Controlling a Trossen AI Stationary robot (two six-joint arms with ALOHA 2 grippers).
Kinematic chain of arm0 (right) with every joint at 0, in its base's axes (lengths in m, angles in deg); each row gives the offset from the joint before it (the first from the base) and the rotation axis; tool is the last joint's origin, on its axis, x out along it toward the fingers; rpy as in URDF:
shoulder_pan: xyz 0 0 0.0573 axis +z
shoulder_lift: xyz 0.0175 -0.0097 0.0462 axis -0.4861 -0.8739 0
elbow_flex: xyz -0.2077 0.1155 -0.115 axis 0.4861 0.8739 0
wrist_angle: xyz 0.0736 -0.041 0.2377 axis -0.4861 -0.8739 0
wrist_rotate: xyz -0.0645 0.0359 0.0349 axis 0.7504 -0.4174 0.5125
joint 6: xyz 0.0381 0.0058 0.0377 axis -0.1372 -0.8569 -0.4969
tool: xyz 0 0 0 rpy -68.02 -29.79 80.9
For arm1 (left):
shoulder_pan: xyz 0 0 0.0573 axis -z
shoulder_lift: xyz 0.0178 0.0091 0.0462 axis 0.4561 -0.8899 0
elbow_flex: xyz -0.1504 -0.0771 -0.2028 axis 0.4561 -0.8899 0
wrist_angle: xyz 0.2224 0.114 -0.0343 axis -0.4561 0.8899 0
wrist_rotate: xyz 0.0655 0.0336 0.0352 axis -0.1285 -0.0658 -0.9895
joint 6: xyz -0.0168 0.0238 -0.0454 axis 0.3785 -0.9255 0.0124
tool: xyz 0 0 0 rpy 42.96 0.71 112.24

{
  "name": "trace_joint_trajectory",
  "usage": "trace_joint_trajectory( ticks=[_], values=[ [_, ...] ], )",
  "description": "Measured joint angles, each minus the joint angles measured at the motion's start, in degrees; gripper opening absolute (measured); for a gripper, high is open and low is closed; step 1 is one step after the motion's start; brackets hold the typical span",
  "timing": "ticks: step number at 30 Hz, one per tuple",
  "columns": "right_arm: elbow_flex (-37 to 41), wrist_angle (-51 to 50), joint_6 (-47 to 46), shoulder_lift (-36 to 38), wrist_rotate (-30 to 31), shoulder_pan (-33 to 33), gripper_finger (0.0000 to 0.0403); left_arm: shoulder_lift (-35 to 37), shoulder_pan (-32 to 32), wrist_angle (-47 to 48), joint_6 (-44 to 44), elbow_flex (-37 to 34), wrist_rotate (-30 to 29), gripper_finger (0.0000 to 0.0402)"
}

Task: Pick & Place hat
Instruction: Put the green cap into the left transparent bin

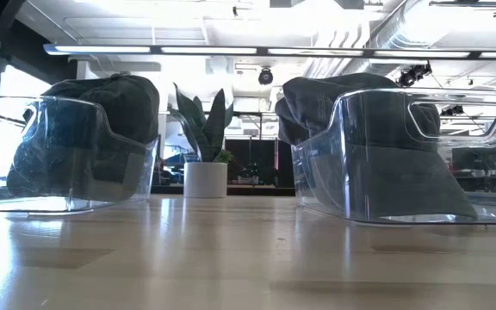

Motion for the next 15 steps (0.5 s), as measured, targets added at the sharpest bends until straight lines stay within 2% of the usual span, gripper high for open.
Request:
trace_joint_trajectory(
  ticks=[3,7,11,15],
  values=[
    [-3.0,-2.2,-0.9,-3.0,-2.4,0.0,0.0003,-2.5,1.5,-0.4,-2.6,-0.2,-0.4,0.0277],
    [-6.9,-2.4,-3.0,-6.5,-6.6,0.1,0.0003,-4.4,2.4,-2.1,-3.4,-0.1,-0.5,0.0322],
    [-9.6,-2.4,-4.7,-8.6,-9.6,0.0,0.0002,-5.0,4.2,-2.4,-1.3,-0.2,5.8,0.0334],
    [-9.6,-5.3,-5.3,-8.7,-10.0,-1.5,0.0003,-4.8,7.2,-3.2,-4.8,-0.2,9.7,0.0327]
  ],
)
